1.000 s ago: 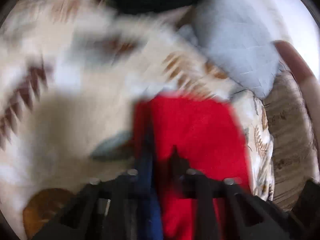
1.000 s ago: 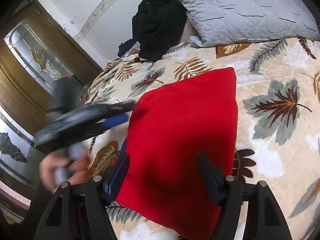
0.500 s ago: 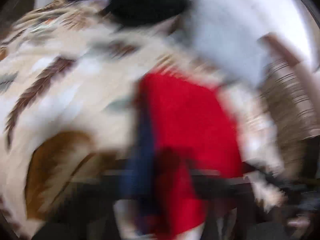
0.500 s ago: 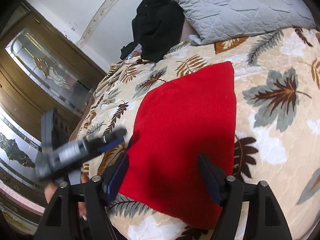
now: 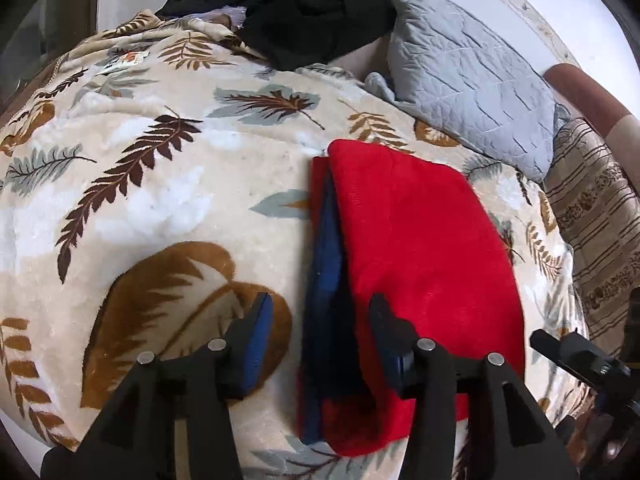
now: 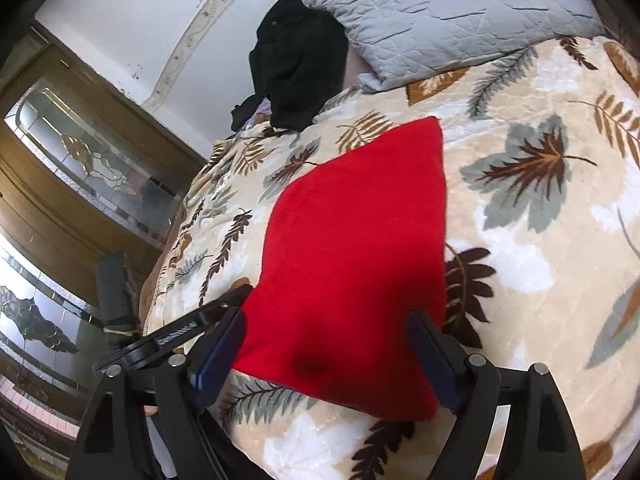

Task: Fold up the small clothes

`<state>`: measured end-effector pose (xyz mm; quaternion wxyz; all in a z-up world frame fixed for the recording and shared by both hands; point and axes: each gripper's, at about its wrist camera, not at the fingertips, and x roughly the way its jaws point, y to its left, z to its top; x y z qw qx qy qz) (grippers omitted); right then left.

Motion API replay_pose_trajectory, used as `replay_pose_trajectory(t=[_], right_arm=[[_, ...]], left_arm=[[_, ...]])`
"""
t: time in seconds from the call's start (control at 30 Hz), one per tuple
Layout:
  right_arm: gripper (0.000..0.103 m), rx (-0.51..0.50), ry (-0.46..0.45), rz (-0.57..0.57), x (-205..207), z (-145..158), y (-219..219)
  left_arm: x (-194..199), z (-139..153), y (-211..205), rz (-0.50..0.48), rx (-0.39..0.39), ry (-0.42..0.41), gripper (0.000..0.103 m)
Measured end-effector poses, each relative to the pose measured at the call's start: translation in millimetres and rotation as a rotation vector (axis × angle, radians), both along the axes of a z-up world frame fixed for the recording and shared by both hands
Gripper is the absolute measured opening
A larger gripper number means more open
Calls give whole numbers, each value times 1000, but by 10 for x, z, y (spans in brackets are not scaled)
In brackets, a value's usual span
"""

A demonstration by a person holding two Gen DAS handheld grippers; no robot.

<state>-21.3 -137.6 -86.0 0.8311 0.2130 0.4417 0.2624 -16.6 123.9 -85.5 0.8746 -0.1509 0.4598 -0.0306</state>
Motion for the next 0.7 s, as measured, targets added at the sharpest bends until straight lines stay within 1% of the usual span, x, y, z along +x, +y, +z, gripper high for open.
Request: replay_pose_trajectory(t=[0.17, 0.27, 0.3, 0.37, 0.43, 0.47, 0.5, 0.53, 0.57, 0.6, 0.63, 0.7], right_arm=[[86, 3, 3, -5, -10, -7, -24], [86, 1, 6, 1, -19, -23, -10], [86, 1, 7, 2, -20, -32, -10], [86, 3, 10, 3, -14, -48, -14], [86, 6, 16, 1, -15, -70, -21], [86, 5, 16, 2, -17, -77, -25], [86, 5, 17, 2, -18, -83, -31], [86, 7, 18, 1, -20, -90, -39], [86, 8, 21, 1, -18, -97, -46], [86, 8, 24, 1, -18, -98, -56], [86, 11, 23, -1, -23, -92, -73], [86, 11, 18, -5, -26, -89, -115]], left_arm=[[-63, 157, -100, -21, 25, -45, 56], [-87, 238, -152, -32, 14, -58, 57], [-89, 250, -167, -37, 12, -63, 60], [-89, 242, -195, -46, 18, -61, 61], [-56, 138, -231, -61, 10, -31, 61], [-21, 16, -246, -71, 7, 6, 54], [14, -131, -244, -76, 10, 53, 10], [23, -320, -182, -52, -35, 109, 12], [-19, -390, -81, -9, -109, 103, 12], [-52, -342, -46, 1, -134, 95, 12], [-63, -297, -61, -1, -125, 98, 12], [-72, -240, -132, -16, -75, 99, 12]])
